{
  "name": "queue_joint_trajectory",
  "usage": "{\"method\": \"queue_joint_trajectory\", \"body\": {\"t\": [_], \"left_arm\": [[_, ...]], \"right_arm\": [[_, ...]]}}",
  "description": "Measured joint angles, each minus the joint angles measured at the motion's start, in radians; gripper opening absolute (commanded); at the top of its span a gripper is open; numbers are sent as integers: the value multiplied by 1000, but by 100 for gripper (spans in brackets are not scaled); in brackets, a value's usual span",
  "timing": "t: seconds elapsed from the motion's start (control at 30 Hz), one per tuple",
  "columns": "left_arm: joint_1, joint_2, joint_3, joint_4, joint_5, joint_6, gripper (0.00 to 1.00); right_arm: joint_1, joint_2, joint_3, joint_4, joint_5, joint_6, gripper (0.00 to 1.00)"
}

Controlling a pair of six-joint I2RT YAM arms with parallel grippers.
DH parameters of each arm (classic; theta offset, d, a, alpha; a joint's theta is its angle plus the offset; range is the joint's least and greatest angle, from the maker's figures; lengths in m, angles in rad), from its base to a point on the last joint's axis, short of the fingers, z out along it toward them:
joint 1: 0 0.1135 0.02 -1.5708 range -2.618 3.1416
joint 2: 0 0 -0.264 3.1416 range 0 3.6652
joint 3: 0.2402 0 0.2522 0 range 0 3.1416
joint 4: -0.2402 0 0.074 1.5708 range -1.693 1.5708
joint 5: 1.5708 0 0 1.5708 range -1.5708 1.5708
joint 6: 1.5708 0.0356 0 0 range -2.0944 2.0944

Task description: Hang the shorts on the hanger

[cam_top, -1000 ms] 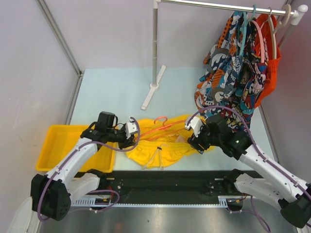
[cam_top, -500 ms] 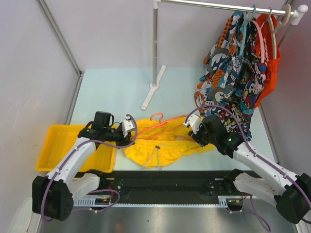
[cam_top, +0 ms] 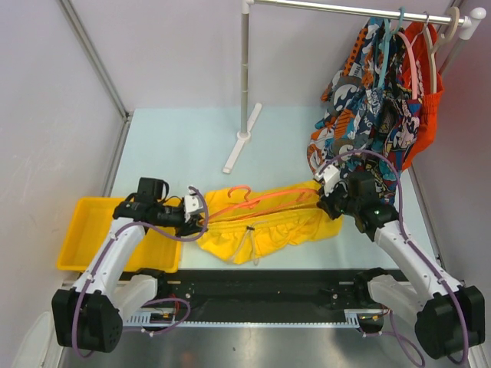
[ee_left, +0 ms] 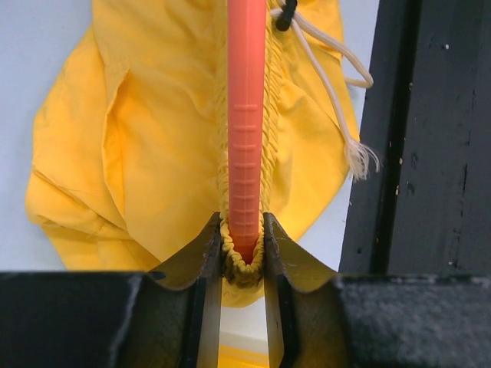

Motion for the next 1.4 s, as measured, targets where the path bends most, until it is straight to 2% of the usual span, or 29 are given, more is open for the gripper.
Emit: {"method": "queue_joint_trajectory", "body": {"t": [0.13, 0.47, 0.97, 1.1, 1.2, 1.4], "left_arm": [[0, -1, 1, -60, -4, 100, 0], [0, 68, 48, -97, -54, 186, 0], [-27, 176, 115, -79, -184, 183, 0], [-97, 178, 134, -63, -241, 149, 0], [-158, 178, 141, -49, -309, 119, 0], [-185, 177, 138, -23, -388, 105, 0]], "right_arm": [[-57, -3, 0, 6, -60, 2, 0], [-124, -54, 0, 2, -150, -3, 0], [-126, -84, 43, -39, -185, -38, 0], [-109, -87, 78, -56, -165, -45, 0], [-52, -87, 96, -68, -99, -50, 0], [6, -87, 106, -73, 8, -85, 0]]}}
